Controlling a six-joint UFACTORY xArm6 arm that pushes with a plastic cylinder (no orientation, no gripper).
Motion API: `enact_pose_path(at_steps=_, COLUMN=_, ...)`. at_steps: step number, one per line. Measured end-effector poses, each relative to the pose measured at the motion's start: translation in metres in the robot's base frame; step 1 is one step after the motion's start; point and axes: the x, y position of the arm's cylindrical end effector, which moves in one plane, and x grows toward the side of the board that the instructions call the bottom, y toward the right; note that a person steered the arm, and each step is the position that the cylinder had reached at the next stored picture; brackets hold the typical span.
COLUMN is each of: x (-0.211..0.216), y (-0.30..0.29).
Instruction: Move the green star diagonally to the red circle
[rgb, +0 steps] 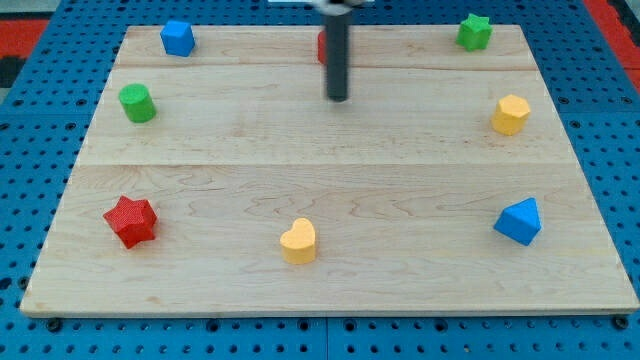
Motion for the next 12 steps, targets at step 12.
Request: enact_pose_path(at_steps=12, x=-0.121, y=-0.037)
